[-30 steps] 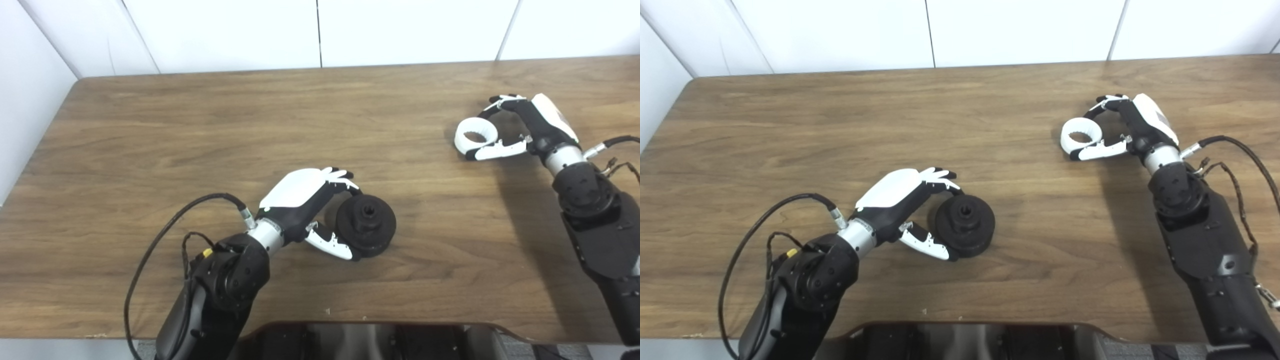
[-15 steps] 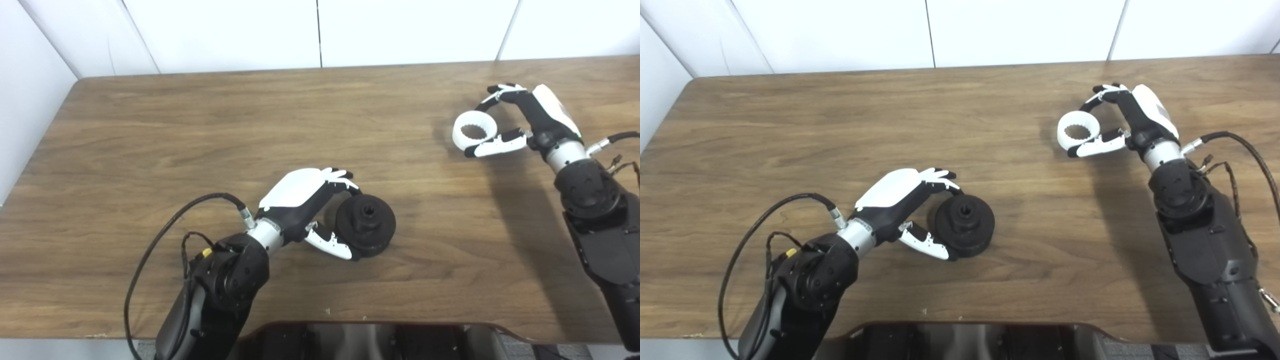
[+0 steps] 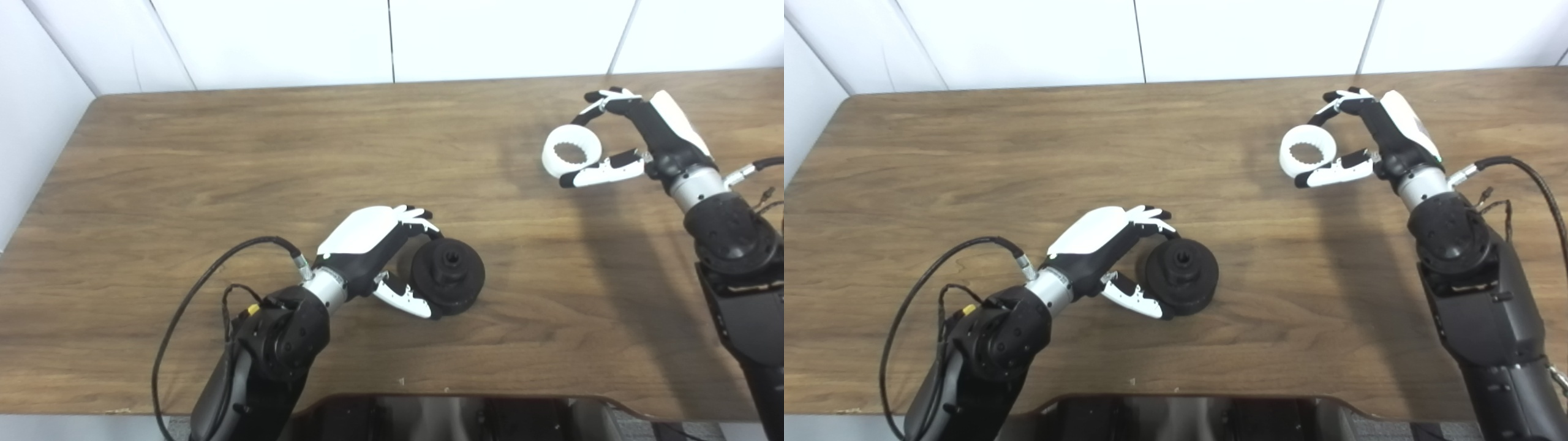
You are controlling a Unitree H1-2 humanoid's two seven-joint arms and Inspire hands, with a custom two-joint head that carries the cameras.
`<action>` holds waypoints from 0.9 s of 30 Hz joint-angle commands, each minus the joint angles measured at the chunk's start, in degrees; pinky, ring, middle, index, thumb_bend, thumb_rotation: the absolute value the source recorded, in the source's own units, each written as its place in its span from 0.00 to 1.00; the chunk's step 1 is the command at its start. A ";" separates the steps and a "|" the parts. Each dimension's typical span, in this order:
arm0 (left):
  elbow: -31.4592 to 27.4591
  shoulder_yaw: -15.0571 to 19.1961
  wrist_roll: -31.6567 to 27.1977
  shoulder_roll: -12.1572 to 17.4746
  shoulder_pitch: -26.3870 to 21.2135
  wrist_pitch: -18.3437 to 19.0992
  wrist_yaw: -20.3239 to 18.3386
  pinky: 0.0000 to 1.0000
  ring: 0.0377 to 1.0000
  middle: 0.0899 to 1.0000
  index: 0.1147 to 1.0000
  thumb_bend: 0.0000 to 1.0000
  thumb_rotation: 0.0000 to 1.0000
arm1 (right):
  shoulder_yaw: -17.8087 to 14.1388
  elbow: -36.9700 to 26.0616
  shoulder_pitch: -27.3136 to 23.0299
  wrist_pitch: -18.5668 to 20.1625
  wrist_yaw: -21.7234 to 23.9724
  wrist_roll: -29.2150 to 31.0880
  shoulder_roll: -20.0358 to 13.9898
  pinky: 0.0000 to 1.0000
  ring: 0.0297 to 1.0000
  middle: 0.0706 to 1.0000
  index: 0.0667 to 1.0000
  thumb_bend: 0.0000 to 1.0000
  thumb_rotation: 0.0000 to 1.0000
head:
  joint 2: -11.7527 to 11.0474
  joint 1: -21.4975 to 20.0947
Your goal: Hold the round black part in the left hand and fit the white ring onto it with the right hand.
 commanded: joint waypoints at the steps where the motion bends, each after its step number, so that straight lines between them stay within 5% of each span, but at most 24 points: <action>1: -0.56 0.51 -0.20 0.31 -0.95 -0.68 1.16 0.82 0.98 0.93 0.69 0.86 0.27 | -0.70 -4.38 -1.30 1.18 0.60 0.31 -0.02 1.00 0.97 0.85 0.45 0.52 0.15 | 0.04 0.00; 17: -0.55 0.52 -0.20 -0.04 -0.90 -0.37 0.99 0.82 0.98 0.94 0.69 0.85 0.26 | 0.73 -19.52 1.96 7.85 8.23 -0.12 -0.47 0.94 0.96 0.85 0.45 0.52 0.15 | 0.23 -0.12; 27: -0.42 0.50 -0.09 -0.20 -1.01 -0.46 1.15 0.82 0.98 0.94 0.69 0.86 0.27 | 1.05 -24.46 4.42 8.18 12.68 -1.40 0.81 0.93 0.96 0.85 0.45 0.52 0.15 | 0.42 -0.12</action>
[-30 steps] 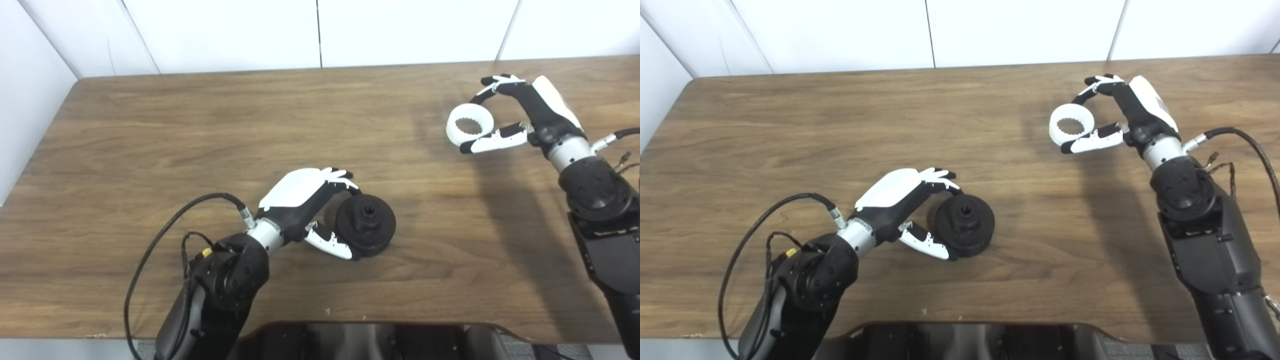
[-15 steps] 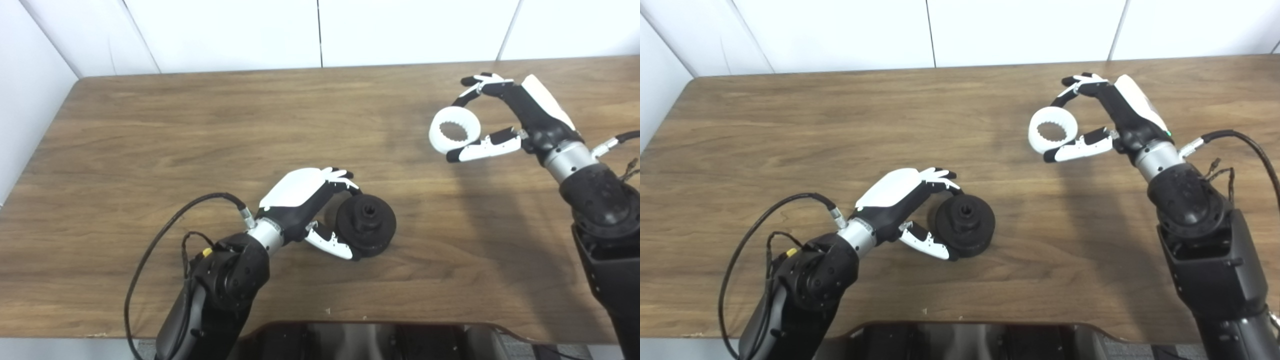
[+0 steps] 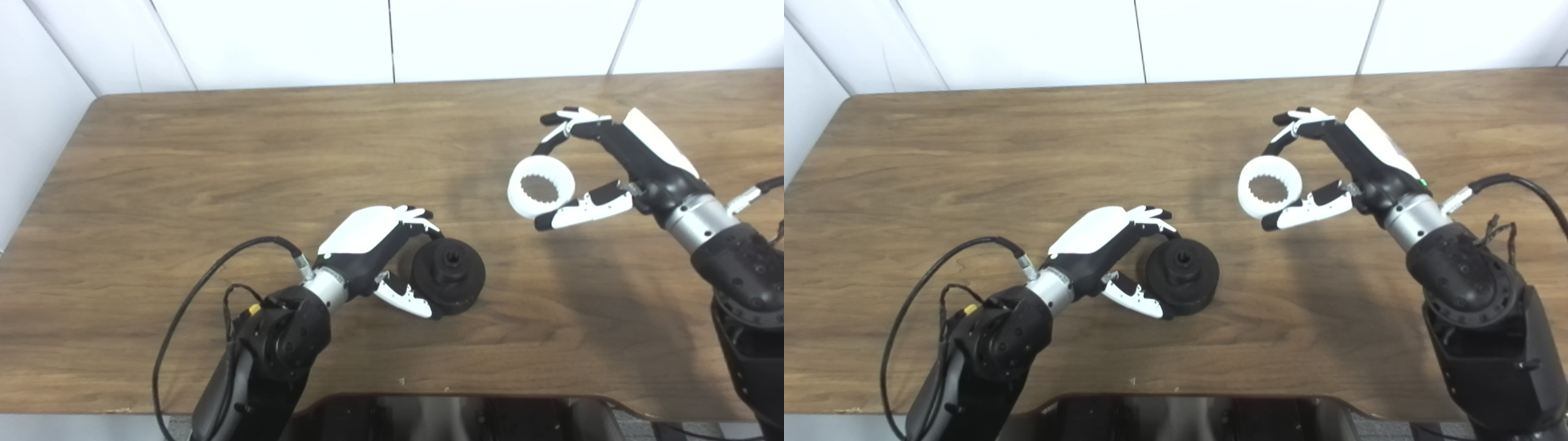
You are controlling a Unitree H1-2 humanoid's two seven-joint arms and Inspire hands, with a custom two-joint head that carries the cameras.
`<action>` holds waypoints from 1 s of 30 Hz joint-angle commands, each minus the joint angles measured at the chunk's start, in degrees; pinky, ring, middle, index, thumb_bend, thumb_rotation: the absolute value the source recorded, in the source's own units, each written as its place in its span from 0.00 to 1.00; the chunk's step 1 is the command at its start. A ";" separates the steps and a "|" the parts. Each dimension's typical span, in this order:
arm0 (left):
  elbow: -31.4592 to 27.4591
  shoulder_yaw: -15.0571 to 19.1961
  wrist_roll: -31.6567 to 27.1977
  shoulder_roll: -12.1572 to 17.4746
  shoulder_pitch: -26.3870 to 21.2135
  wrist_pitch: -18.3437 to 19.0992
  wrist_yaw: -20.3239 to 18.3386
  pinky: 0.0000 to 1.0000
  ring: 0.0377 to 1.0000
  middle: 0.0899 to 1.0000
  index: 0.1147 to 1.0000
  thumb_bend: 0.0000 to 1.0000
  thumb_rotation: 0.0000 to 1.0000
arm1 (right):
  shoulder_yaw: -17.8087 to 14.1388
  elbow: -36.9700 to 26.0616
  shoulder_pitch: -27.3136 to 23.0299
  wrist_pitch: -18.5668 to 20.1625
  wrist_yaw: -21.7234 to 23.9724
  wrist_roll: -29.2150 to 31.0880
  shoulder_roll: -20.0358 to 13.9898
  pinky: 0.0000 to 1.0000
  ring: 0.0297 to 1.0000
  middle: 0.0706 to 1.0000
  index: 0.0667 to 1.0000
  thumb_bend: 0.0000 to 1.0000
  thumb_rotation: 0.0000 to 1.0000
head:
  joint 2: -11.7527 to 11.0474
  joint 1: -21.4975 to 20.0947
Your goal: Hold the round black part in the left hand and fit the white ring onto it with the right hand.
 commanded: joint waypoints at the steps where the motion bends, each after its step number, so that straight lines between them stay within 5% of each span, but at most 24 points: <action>1: -0.59 0.42 -0.18 0.11 -1.04 -0.46 1.07 0.82 0.98 0.94 0.69 0.86 0.26 | -0.31 -3.13 -1.12 0.02 0.68 -0.73 0.70 0.93 0.96 0.85 0.45 0.52 0.15 | 0.07 0.05; 30: 0.10 0.23 -0.24 -0.01 -1.44 -1.00 1.57 0.82 0.97 0.93 0.68 0.85 0.26 | 5.07 -3.44 0.64 -0.81 1.69 -2.20 4.95 0.92 0.99 0.87 0.45 0.52 0.15 | 0.19 -0.06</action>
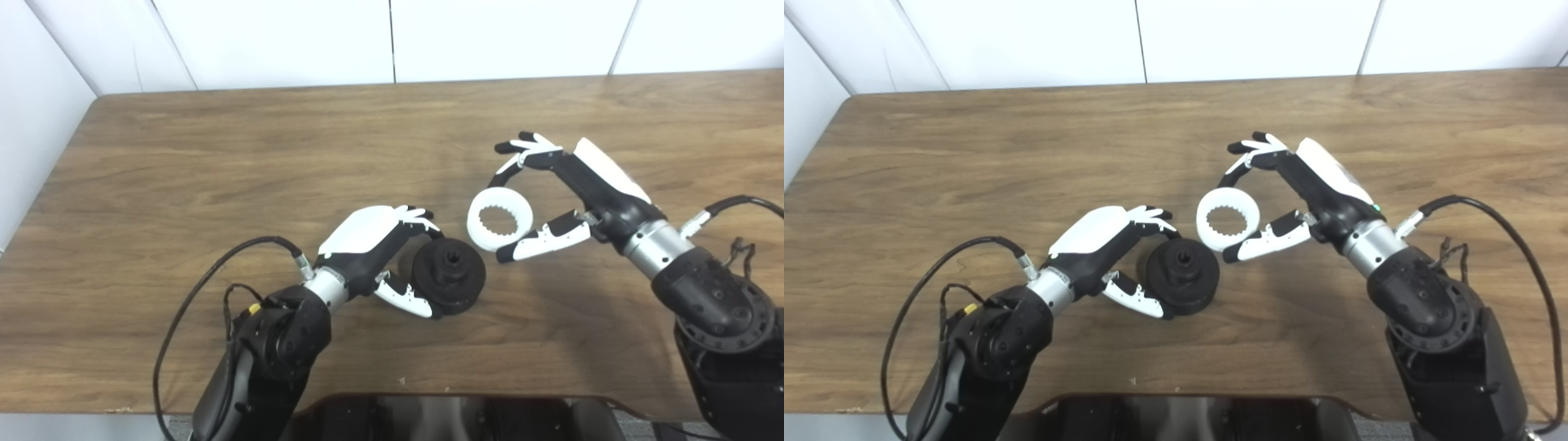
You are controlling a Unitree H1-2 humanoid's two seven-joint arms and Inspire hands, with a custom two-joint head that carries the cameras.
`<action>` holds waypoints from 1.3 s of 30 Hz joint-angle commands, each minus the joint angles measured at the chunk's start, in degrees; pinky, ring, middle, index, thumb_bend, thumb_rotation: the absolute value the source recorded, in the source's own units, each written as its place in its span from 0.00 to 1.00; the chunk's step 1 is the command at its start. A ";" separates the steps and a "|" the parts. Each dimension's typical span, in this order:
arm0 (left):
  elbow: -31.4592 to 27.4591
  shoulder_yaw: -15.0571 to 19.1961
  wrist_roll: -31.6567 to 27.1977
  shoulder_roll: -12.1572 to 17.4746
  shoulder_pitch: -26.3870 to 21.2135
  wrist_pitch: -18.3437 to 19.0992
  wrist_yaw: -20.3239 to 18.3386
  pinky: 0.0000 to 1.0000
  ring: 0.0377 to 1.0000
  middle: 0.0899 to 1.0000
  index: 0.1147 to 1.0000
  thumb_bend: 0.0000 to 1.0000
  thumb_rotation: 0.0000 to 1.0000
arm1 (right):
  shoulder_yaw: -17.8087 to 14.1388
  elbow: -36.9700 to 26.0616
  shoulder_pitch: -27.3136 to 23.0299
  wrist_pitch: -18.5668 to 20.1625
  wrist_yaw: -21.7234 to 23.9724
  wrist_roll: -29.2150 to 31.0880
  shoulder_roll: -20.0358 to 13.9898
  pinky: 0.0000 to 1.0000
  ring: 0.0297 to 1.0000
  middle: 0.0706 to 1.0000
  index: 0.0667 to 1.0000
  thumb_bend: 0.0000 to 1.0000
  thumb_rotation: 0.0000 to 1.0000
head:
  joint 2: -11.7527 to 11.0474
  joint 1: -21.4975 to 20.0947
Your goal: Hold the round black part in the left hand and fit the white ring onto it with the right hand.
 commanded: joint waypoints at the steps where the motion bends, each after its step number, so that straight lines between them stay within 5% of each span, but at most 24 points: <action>1: -0.06 0.22 -0.17 0.08 -1.42 -0.90 1.33 0.82 0.98 0.93 0.69 0.85 0.27 | -0.03 -1.05 -1.41 -0.83 -0.65 0.17 0.30 0.92 0.99 0.87 0.45 0.52 0.15 | 0.02 0.02; 39: -0.20 0.03 0.70 -0.48 -1.83 -0.46 1.11 0.82 0.97 0.93 0.68 0.85 0.26 | 5.73 0.57 -0.93 -3.48 -1.20 -1.12 1.31 0.85 0.97 0.86 0.45 0.52 0.16 | 0.33 -0.44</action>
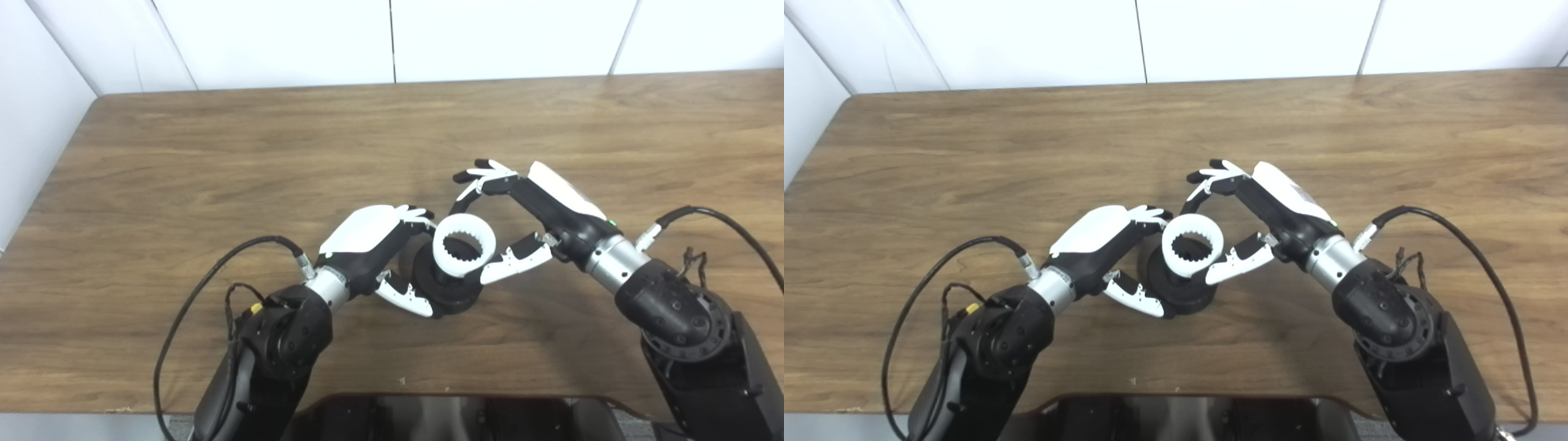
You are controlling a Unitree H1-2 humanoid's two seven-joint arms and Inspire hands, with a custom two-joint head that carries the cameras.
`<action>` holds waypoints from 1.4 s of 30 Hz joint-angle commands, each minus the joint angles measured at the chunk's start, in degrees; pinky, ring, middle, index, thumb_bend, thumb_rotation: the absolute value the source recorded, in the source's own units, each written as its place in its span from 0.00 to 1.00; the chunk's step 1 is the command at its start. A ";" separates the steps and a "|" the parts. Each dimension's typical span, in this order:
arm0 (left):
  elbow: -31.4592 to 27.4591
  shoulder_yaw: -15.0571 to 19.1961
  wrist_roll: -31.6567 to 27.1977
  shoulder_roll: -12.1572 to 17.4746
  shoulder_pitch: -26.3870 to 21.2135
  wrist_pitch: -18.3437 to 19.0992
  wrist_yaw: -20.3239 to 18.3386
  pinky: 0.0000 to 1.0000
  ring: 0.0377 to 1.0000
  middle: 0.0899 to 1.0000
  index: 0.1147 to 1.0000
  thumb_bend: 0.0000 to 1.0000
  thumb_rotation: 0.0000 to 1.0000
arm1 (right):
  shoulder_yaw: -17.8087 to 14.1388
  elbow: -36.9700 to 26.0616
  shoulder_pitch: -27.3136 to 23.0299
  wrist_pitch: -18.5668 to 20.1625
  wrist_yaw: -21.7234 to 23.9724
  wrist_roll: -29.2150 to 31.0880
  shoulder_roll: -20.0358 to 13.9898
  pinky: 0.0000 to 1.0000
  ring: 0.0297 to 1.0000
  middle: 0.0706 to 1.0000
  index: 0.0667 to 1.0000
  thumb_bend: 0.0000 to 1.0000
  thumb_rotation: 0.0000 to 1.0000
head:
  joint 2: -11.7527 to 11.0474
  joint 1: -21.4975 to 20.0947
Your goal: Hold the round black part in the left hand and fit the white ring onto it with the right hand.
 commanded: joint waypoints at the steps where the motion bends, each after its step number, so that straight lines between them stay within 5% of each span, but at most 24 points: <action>1: -0.30 0.10 0.21 -0.22 -1.66 -0.57 1.20 0.82 0.97 0.93 0.68 0.85 0.26 | -0.19 -0.89 -1.11 -2.23 -0.99 -0.30 0.30 0.85 0.97 0.86 0.45 0.52 0.16 | 0.07 0.09; 42: -0.74 -0.11 1.01 -1.17 -1.66 0.31 0.60 0.82 0.97 0.93 0.69 0.85 0.26 | 0.85 2.69 0.18 -4.99 -1.45 -1.55 0.58 0.87 0.98 0.86 0.45 0.52 0.16 | 0.41 0.76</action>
